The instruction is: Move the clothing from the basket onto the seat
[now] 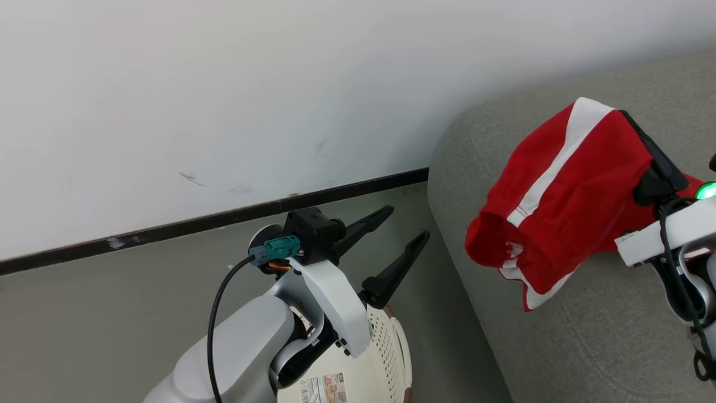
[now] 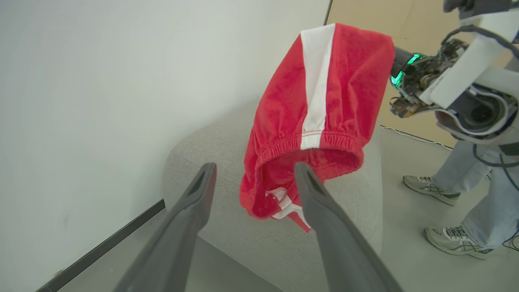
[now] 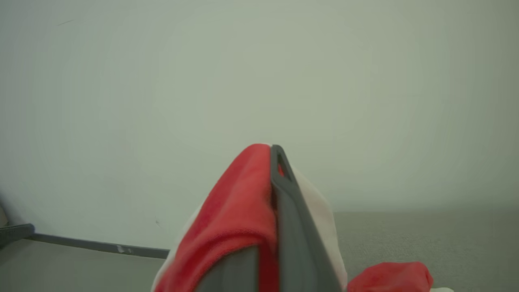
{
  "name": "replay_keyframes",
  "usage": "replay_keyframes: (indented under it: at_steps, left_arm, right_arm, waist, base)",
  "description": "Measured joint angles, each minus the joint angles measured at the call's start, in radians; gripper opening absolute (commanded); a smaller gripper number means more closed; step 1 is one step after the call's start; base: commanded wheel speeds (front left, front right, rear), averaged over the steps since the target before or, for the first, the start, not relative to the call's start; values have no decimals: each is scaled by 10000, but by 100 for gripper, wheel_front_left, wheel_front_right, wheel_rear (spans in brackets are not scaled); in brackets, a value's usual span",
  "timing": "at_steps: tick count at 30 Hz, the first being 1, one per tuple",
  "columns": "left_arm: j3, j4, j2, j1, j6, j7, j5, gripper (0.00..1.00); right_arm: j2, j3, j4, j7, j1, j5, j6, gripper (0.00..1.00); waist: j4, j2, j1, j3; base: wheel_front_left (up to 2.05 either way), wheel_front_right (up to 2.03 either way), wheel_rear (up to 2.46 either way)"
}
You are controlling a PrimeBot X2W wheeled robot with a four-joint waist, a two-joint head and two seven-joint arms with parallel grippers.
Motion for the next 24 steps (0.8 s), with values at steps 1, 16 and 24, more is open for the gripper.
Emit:
replay_keyframes:
  at_steps: [1, 16, 24]
  left_arm:
    - [0, 0, 0, 2, 0, 0, 0, 100]
    - [-12, 0, 79, 4, -2, -13, 12, 100]
    - [-8, 0, 153, 11, 10, -13, 12, 100]
  right_arm:
    - [2, -104, -46, 0, 63, -48, 0, 0]
    - [426, -895, -918, 0, 1116, -219, 0, 0]
    - [435, -965, -1216, 0, 1258, -276, 0, 0]
  waist:
    - [-64, -1, 0, 5]
    - [-974, 0, 0, 107]
    - [-1396, 0, 0, 151]
  base:
    - [0, 0, 0]
    - [0, 0, 0]
    - [0, 0, 0]
